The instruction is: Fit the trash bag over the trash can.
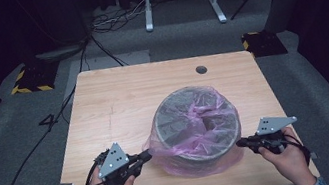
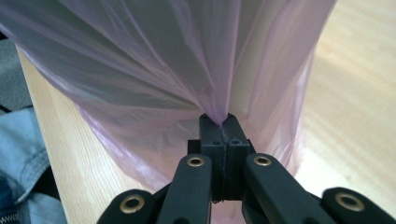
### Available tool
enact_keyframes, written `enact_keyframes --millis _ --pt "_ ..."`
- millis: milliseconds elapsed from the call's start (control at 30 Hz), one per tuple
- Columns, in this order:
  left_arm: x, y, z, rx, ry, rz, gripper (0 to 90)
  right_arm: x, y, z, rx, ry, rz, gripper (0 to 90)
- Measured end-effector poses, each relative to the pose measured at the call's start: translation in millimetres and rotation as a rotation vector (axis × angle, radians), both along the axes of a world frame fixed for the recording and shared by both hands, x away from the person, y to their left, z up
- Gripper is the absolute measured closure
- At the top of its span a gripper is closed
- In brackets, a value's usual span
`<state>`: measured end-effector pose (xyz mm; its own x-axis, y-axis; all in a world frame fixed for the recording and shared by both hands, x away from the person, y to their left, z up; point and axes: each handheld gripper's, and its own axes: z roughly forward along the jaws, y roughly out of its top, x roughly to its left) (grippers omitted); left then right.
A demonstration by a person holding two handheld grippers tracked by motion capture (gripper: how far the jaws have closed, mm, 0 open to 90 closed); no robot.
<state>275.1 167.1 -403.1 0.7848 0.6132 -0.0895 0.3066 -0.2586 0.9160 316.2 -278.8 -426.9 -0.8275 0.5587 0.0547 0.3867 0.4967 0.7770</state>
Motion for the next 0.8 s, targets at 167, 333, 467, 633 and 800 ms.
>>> enact_keyframes --millis 167,333,467,633,800 --pt "16.4 1.5 -16.6 0.037 0.038 0.034 90.0 1.3 2.1 -20.9 -0.024 0.074 0.011 90.0" --pt "26.7 -1.5 -33.6 0.078 0.083 0.039 90.0 -1.1 4.0 -41.7 -0.048 0.151 0.032 90.0" --pt "20.8 -3.8 -29.5 0.052 0.050 0.026 79.0 -6.0 -2.0 -33.7 -0.024 0.106 0.018 61.8" --pt "7.6 -12.9 -8.8 0.020 -0.038 -0.053 43.7 -16.1 -4.7 0.7 0.049 -0.048 0.054 36.6" --pt "13.2 -23.4 7.0 0.033 -0.088 -0.052 44.6 -13.6 0.6 25.3 0.067 -0.105 0.075 76.7"
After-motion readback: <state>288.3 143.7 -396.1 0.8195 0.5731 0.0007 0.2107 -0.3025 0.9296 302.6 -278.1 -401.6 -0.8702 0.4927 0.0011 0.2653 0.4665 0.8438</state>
